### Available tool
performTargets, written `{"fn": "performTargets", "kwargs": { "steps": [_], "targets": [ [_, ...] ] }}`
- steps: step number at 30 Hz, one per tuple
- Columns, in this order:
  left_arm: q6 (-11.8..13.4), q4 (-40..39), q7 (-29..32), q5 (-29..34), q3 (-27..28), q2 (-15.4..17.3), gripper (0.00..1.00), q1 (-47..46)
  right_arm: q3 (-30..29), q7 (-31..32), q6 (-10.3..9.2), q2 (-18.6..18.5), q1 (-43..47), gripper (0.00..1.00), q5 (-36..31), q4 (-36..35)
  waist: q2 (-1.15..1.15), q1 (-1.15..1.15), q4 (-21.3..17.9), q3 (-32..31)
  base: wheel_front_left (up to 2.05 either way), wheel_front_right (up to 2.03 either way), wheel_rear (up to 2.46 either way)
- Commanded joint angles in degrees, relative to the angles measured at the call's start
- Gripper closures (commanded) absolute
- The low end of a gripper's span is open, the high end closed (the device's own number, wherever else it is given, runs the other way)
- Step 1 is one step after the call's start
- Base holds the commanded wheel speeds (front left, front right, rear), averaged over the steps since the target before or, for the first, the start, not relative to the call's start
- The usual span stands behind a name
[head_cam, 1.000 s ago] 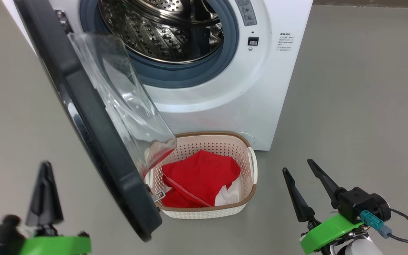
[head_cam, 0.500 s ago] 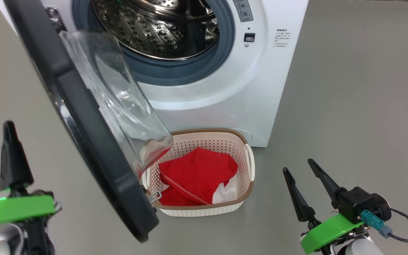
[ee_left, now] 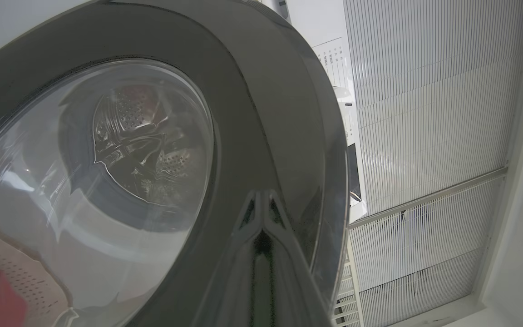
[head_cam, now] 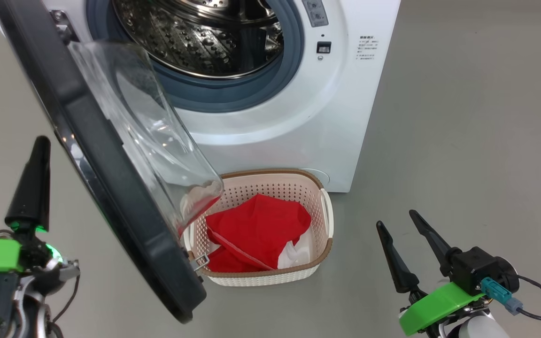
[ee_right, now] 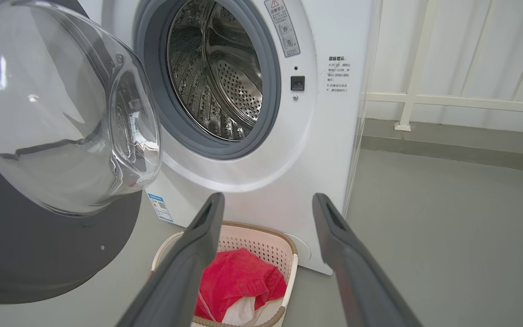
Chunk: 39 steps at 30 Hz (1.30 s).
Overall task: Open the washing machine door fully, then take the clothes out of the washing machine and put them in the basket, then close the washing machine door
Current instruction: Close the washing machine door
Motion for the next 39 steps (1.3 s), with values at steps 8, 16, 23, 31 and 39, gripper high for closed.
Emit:
{"fn": "performTargets", "kwargs": {
  "steps": [8, 16, 23, 31, 39],
  "targets": [
    [3.1, -5.7, 3.8, -5.6, 1.3, 1.1, 1.00, -0.9, 0.7, -0.4, 0.02, 0.0, -2.3, 0.00, 0.4, -1.4, 0.00, 0.00, -0.4, 0.6, 0.00, 0.00, 0.00],
    [4.0, -7.0, 5.7, -7.0, -0.1, 1.1, 1.00, -0.6, 0.8, -0.4, 0.02, 0.1, -2.7, 0.00, 0.8, -1.4, 0.00, 0.00, -1.8, 1.5, 0.00, 0.00, 0.00],
    [4.2, -6.3, 6.5, -9.1, -0.6, 1.1, 1.00, -0.9, 0.3, -0.4, 0.02, 0.2, -2.8, 0.00, 1.9, -1.4, 0.00, 0.00, -4.0, 2.0, 0.00, 0.00, 0.00],
    [3.9, -4.8, 6.0, -9.9, -2.5, 1.1, 1.00, -2.8, 0.6, -0.4, 0.02, 0.2, -3.0, 0.00, 1.7, -1.4, 0.00, 0.00, -5.3, 2.8, 0.00, 0.00, 0.00],
    [3.2, -2.8, 4.3, -10.0, -3.9, 1.1, 1.00, -5.9, 0.9, -0.4, 0.02, 0.1, -3.5, 0.00, 1.5, -1.4, 0.00, 0.00, -6.9, 4.1, 0.00, 0.00, 0.00]
  ]
}}
